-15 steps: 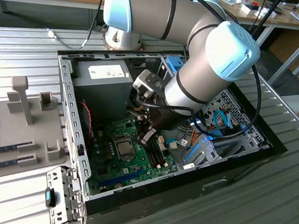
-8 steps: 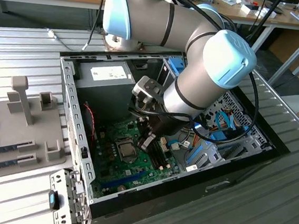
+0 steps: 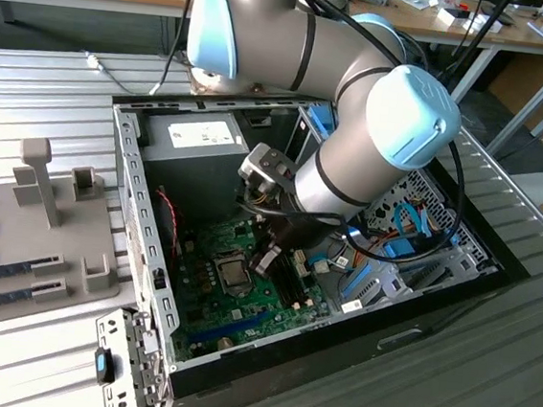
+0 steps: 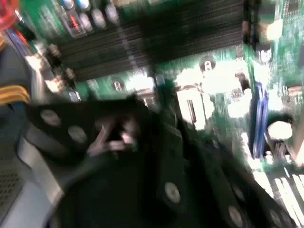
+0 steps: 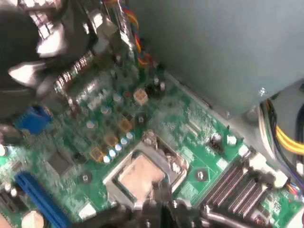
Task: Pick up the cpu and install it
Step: 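Install the first cpu locking lever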
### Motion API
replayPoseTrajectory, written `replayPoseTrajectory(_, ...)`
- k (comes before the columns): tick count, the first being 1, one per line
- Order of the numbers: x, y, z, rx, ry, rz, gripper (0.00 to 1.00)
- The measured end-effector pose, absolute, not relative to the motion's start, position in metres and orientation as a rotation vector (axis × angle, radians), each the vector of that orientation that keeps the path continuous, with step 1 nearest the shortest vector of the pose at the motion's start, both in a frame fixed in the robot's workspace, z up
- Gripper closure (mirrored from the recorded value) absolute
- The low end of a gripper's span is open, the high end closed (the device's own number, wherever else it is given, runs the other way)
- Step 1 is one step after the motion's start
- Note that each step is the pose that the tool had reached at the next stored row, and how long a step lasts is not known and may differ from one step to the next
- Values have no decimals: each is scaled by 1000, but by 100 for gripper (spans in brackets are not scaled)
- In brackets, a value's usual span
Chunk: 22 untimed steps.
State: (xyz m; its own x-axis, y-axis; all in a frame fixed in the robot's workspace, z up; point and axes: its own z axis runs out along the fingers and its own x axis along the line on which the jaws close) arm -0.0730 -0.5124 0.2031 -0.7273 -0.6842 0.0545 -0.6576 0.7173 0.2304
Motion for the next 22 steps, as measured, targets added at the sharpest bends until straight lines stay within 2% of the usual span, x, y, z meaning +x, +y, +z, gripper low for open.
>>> replayPoseTrajectory(22, -73, -519, 202, 1189, -2743, -314, 89)
